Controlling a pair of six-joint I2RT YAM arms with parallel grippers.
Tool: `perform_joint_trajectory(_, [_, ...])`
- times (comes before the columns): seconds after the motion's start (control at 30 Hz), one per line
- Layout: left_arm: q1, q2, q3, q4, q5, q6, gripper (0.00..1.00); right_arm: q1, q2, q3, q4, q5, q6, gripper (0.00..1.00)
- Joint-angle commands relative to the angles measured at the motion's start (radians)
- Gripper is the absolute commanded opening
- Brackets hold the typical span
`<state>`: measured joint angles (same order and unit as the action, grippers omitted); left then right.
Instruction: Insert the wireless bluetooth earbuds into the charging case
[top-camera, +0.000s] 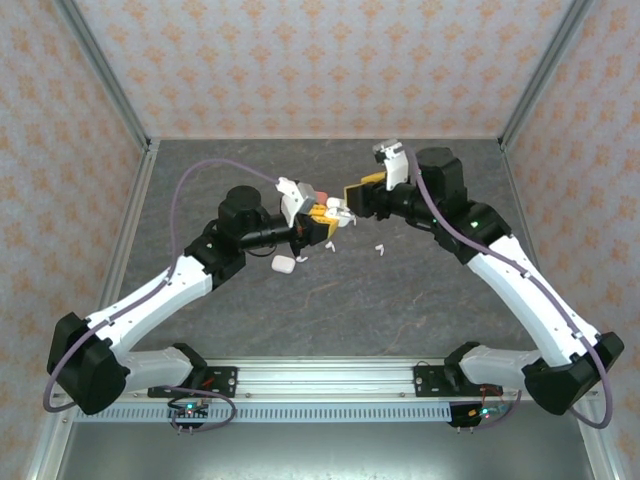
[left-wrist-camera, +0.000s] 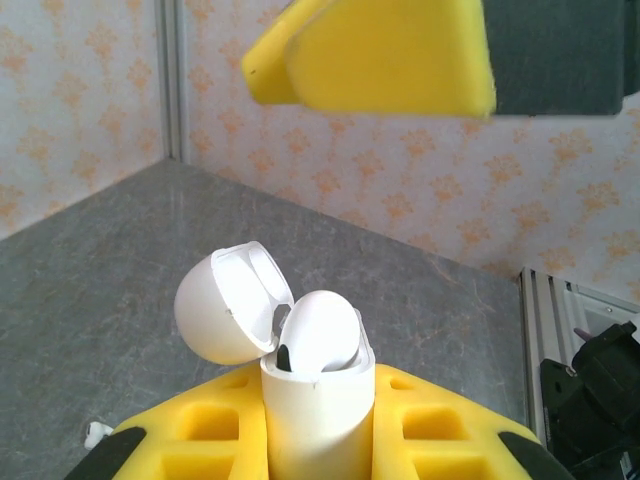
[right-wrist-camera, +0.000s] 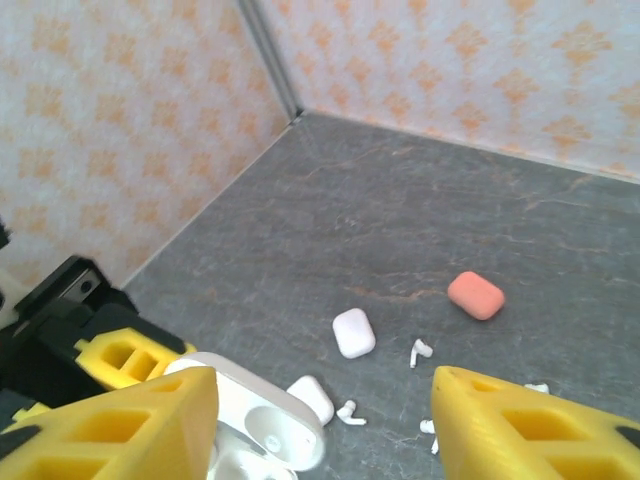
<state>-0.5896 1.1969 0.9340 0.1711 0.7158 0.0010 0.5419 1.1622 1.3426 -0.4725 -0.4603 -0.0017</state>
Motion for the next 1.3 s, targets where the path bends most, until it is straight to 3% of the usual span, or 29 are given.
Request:
perform_joint_trajectory(0.0, [-0.007,-0.029,-0.005,0.041,-0.033,0.004,0.00,-0.038,-0.061,-0.035,0.024,0.076,0.063,0.64])
perform_joint_trajectory(0.17, [-0.006,-0.052,-0.007,0.050,-0.042,-0.001,0.00,-0.119,-0.092,-0.117,0.063,0.139,0.150,0.81])
perform_joint_trajectory(0.37, [-0.006,-0.083,-0.006,0.040,-0.049,0.003,0.00,-0.225,-0.051,-0.210,0.059,0.134,0.242,0.92])
perform_joint_trajectory(0.77, [-0.006,-0.103,0.015,0.002,-0.048,0.016,0.00,-0.254,0.163,-0.327,0.018,0.245,0.245,0.97])
perform_joint_trajectory(1.27, [-0.006,-0.090,0.022,-0.004,-0.053,0.014,0.00,-0.254,0.431,-0.303,0.077,0.128,0.262,0.99])
